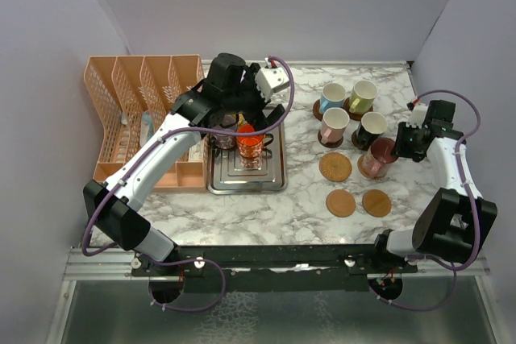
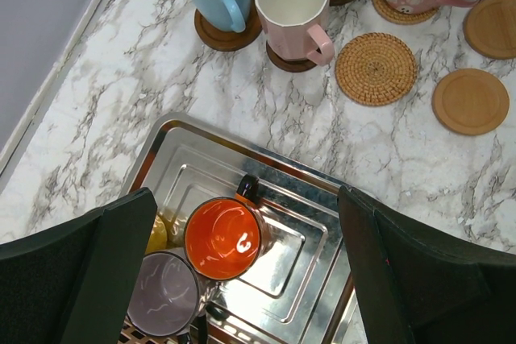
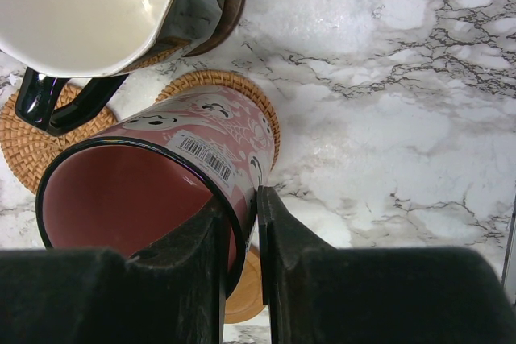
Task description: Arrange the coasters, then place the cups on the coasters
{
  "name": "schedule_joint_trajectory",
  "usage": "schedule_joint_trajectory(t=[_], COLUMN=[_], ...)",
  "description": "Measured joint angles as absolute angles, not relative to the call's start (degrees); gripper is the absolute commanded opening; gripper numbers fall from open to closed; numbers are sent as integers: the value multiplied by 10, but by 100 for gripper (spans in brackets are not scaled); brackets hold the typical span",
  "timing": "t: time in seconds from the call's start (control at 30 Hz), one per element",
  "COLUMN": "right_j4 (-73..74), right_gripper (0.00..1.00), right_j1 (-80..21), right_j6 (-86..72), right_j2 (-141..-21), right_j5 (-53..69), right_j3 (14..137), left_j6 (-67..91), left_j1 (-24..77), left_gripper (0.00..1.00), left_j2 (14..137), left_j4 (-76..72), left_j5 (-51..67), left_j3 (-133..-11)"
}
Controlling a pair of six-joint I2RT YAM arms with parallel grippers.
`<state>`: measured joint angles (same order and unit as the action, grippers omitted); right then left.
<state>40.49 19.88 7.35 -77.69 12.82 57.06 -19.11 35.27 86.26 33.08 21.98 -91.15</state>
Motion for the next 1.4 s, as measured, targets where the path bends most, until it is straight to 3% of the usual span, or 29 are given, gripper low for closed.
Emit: schedule_joint_trajectory(t=[0.13,0.5,1.4], right_j4=[405,422,453], right_gripper=[17,1,1], right_j1=[199,199,199], right_j6=[74,85,107], right_j2=[-777,-792,-815], right_j5=[128,130,123], right_j3=[571,580,616], left_j6=[-193,-193,-199], left_j1=[352,352,353], left_gripper=[99,99,99], left_j2=[863,863,863], left_j4=[331,331,331], left_j5=[220,215,213], left_j3=[-911,-912,-912])
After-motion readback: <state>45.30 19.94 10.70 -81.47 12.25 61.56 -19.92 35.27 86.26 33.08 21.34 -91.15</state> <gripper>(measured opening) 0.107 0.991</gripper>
